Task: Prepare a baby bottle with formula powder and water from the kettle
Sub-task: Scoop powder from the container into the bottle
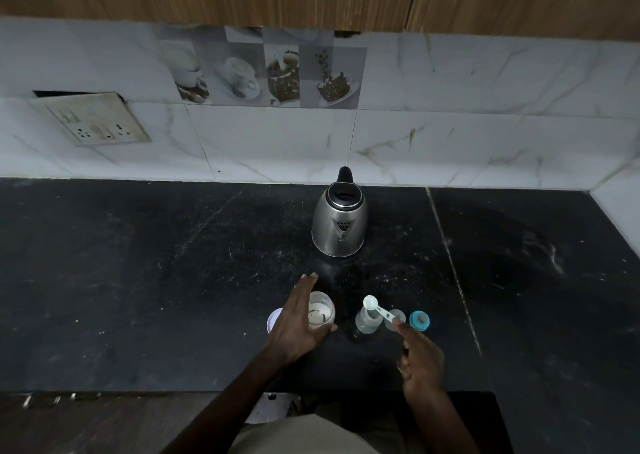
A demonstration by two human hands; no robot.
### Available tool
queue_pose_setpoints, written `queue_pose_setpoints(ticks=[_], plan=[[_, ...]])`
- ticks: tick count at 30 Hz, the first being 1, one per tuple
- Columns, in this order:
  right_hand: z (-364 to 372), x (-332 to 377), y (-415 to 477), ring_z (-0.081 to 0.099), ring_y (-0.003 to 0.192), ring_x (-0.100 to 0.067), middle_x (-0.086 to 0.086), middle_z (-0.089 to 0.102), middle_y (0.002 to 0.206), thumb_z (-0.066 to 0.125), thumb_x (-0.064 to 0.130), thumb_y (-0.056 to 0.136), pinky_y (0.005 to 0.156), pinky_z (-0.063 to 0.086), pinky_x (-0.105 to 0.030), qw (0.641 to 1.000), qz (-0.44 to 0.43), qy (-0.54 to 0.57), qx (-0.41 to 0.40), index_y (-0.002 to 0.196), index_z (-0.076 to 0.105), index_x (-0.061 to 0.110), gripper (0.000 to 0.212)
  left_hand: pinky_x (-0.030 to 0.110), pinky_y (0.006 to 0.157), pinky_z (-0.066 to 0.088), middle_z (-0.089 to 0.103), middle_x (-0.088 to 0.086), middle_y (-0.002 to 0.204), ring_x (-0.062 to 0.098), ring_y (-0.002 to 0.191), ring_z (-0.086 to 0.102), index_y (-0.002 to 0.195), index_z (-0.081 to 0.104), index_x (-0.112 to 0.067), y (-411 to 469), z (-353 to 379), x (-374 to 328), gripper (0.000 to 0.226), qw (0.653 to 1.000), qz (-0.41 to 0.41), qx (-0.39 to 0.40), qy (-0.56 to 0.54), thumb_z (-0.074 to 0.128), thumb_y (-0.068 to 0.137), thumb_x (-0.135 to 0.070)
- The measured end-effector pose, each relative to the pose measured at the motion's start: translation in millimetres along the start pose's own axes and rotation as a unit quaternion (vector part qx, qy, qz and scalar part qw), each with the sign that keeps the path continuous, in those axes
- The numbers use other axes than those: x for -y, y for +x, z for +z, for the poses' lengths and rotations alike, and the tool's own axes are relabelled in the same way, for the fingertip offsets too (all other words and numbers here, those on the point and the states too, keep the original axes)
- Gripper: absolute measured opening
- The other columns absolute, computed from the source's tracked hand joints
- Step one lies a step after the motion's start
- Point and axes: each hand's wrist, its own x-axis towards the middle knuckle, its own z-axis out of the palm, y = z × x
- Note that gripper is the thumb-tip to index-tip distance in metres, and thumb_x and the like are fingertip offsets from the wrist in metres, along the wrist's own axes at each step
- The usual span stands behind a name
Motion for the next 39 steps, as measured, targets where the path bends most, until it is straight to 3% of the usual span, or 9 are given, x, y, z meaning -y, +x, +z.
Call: queue_pose_setpoints(ticks=[4,8,11,15,19,21,24,34,39], plan=[[-7.1,1.5,3.1,0.031,0.053,-0.011,-0.005,0.047,0.069,0.082,0.021,0.089,0.049,0.028,-0.027,0.997,-0.063,-0.034,-0.011,0.093,0.077,0.015,0.009,0.03,0.13,0.028,0.024,-0.013,0.175,0.006,0.16,0.026,0.169,0.022,-0.029,7.0,8.6,-22.9,0.102,0.997,0.06,0.042,0.004,0.084,0.089,-0.041],[-10.7,-3.4,3.6,0.058,0.066,-0.015,0.0,0.072,0.078,0.077,0.024,0.093,0.059,0.046,-0.032,0.98,-0.159,-0.112,-0.043,0.09,0.077,0.026,0.004,0.032,0.13,0.03,0.026,-0.01,0.175,0.003,0.157,0.031,0.17,0.007,-0.037,11.9,28.9,-47.3,0.105,0.987,0.101,0.128,0.007,0.079,0.093,-0.028],[-13.1,-10.3,14.6,0.067,0.067,-0.018,0.004,0.076,0.072,0.08,0.03,0.091,0.064,0.053,-0.036,0.968,-0.187,-0.154,-0.065,0.086,0.082,0.025,0.007,0.037,0.128,0.036,0.027,-0.002,0.175,0.011,0.157,0.034,0.168,-0.007,-0.045,17.4,46.1,-56.0,0.117,0.985,0.087,0.149,0.023,0.079,0.092,-0.022],[-11.8,-17.2,20.9,0.072,0.078,-0.017,0.011,0.075,0.076,0.079,0.043,0.089,0.081,0.057,-0.041,0.945,-0.21,-0.239,-0.073,0.082,0.08,0.038,0.008,0.041,0.116,0.046,0.045,0.005,0.163,0.022,0.146,0.049,0.17,-0.012,-0.036,24.8,60.1,-62.2,0.12,0.986,0.053,0.154,0.044,0.078,0.091,-0.023],[-6.8,-15.9,13.8,0.067,0.079,-0.013,0.014,0.071,0.076,0.078,0.033,0.092,0.077,0.045,-0.031,0.904,-0.294,-0.301,-0.084,0.083,0.077,0.038,0.011,0.043,0.108,0.05,0.057,0.008,0.15,0.028,0.133,0.06,0.17,-0.011,-0.033,32.8,68.0,-59.5,0.115,0.989,0.03,0.141,0.037,0.073,0.092,-0.022],[-5.1,-19.4,16.1,0.068,0.076,-0.014,0.012,0.07,0.073,0.078,0.027,0.092,0.075,0.049,-0.033,0.874,-0.343,-0.336,-0.079,0.078,0.075,0.04,0.02,0.041,0.107,0.051,0.06,0.006,0.149,0.027,0.131,0.061,0.17,-0.01,-0.031,35.1,70.2,-57.9,0.115,0.99,0.025,0.136,0.034,0.073,0.092,-0.022],[-5.7,-22.4,21.4,0.066,0.066,-0.013,0.008,0.067,0.067,0.079,0.022,0.092,0.066,0.056,-0.037,0.829,-0.398,-0.384,-0.085,0.076,0.075,0.028,0.018,0.038,0.105,0.049,0.06,0.005,0.151,0.026,0.133,0.061,0.172,-0.003,-0.026,35.0,71.3,-60.4,0.11,0.99,0.025,0.135,0.034,0.073,0.093,-0.022],[6.9,-17.7,20.3,0.065,0.065,-0.018,0.009,0.066,0.086,0.067,0.029,0.095,0.05,0.049,-0.032,0.693,-0.462,-0.547,-0.079,0.086,0.069,0.028,0.008,0.033,0.102,0.049,0.072,0.001,0.138,0.024,0.126,0.067,0.168,0.023,-0.012,38.8,69.5,-64.4,0.101,0.994,-0.011,0.113,0.001,0.083,0.086,-0.016],[10.1,-19.9,30.9,0.06,0.055,-0.013,0.008,0.063,0.084,0.082,0.017,0.079,0.039,0.041,-0.029,0.611,-0.478,-0.63,-0.021,0.084,0.069,0.025,0.017,0.03,0.099,0.048,0.074,0.004,0.132,0.025,0.123,0.068,0.165,0.029,-0.009,38.7,70.1,-66.6,0.094,0.995,-0.016,0.101,-0.006,0.079,0.086,-0.01]])
